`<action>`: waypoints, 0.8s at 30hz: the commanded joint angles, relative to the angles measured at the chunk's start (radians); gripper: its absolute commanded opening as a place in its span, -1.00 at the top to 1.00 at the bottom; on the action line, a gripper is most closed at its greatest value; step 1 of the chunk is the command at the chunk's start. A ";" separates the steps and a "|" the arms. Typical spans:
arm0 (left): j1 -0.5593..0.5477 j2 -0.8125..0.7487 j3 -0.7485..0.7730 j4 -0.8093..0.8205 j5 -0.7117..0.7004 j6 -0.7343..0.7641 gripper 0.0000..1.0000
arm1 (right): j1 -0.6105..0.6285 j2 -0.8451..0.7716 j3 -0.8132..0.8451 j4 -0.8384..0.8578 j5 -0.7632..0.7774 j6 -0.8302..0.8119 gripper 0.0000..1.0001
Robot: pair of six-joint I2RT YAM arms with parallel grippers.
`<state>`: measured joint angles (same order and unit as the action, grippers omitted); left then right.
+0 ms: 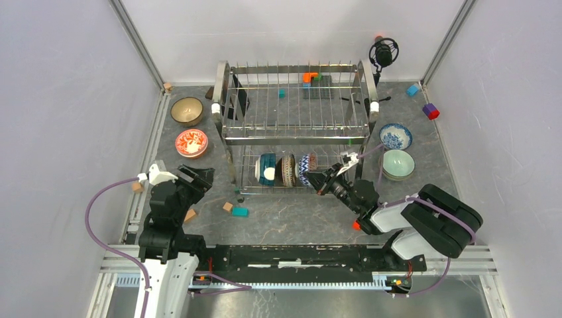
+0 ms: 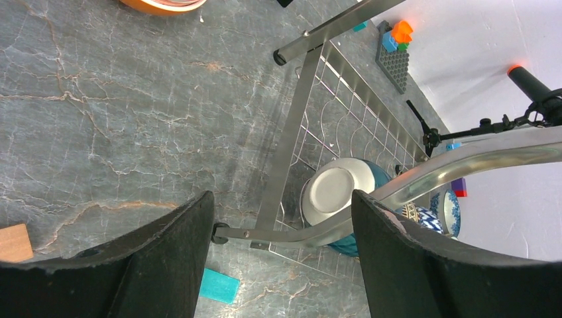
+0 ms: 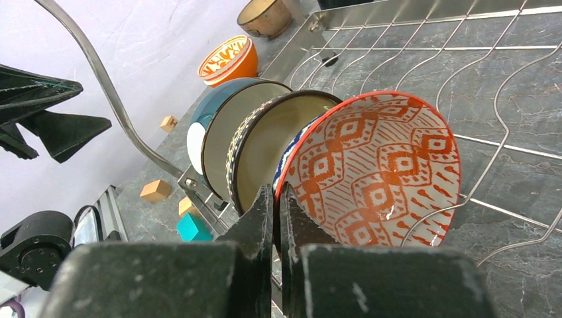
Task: Unload the bowls from the dish rack
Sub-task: Pick up the bowl from the dish rack.
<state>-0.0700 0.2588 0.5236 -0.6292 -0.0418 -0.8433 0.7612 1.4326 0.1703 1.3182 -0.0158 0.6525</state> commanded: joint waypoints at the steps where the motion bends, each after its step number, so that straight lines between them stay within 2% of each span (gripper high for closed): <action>1: -0.004 -0.001 -0.001 0.037 0.016 0.034 -0.62 | -0.024 0.013 -0.008 0.263 -0.075 0.285 1.00; 6: -0.004 0.012 0.006 0.037 0.004 0.036 -0.67 | -0.037 0.018 -0.016 0.308 -0.118 0.348 1.00; 14: -0.001 0.027 0.010 0.042 0.001 0.039 -0.73 | -0.064 -0.014 -0.045 0.296 -0.151 0.354 1.00; 24: 0.000 0.031 0.011 0.035 -0.007 0.039 -0.72 | -0.080 -0.134 -0.086 0.265 -0.192 0.352 1.00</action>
<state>-0.0700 0.2817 0.5236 -0.6258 -0.0433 -0.8433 0.6895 1.3792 0.0933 1.4269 -0.1848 0.9474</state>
